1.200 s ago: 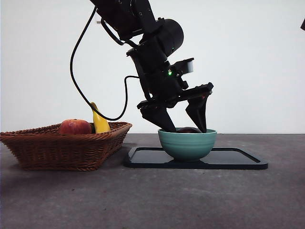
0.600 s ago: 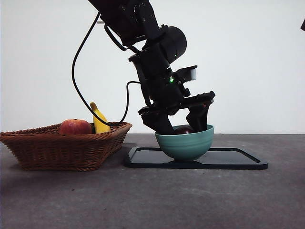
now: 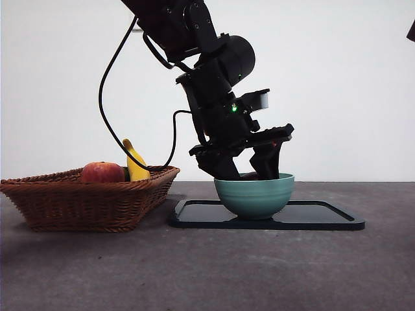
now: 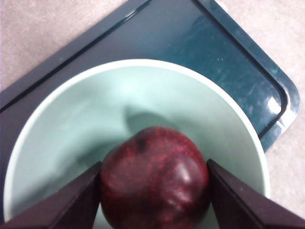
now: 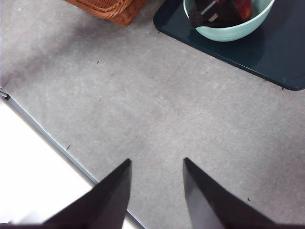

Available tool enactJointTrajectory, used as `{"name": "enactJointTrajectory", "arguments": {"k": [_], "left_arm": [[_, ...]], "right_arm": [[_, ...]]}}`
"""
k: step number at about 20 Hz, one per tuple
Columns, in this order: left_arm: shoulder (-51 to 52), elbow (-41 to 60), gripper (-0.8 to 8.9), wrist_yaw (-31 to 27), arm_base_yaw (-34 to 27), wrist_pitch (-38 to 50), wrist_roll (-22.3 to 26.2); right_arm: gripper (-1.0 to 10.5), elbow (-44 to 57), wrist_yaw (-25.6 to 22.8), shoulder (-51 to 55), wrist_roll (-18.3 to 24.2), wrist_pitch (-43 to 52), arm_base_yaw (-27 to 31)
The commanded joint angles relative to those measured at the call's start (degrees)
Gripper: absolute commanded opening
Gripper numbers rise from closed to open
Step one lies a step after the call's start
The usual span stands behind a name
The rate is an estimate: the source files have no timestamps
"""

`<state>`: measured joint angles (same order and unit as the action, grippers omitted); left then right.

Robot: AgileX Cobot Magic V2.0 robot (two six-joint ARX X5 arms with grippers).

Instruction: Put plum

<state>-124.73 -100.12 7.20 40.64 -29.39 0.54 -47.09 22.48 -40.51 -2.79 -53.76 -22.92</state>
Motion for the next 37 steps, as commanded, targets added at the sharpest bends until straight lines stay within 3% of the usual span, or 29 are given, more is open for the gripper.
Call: {"name": "enactJointTrajectory", "arguments": {"k": [1, 8, 16, 22, 28, 37], "left_arm": [[2.7, -1.9, 2.69, -0.2, 0.1, 0.2, 0.3], [16.4, -1.9, 2.70, -0.2, -1.6, -1.2, 0.1], [33.1, -1.8, 2.70, -0.2, -7.3, -14.1, -0.3], [39.8, 0.9, 2.70, -0.2, -12.5, -24.1, 0.1], [46.6, 18.7, 2.70, -0.2, -16.5, -15.4, -0.1], [47.1, 43.8, 2.70, -2.1, -21.8, 11.0, 0.6]], "right_arm": [[1.7, -0.5, 0.0, -0.2, 0.7, 0.6, -0.4], [1.7, -0.5, 0.0, -0.2, 0.7, 0.8, -0.4], [1.7, -0.5, 0.0, -0.2, 0.7, 1.0, -0.4], [1.7, -0.5, 0.0, -0.2, 0.7, 1.0, -0.4], [1.7, -0.5, 0.0, -0.2, 0.7, 1.2, -0.4], [1.7, -0.5, 0.0, -0.2, 0.7, 1.3, -0.4]]}}
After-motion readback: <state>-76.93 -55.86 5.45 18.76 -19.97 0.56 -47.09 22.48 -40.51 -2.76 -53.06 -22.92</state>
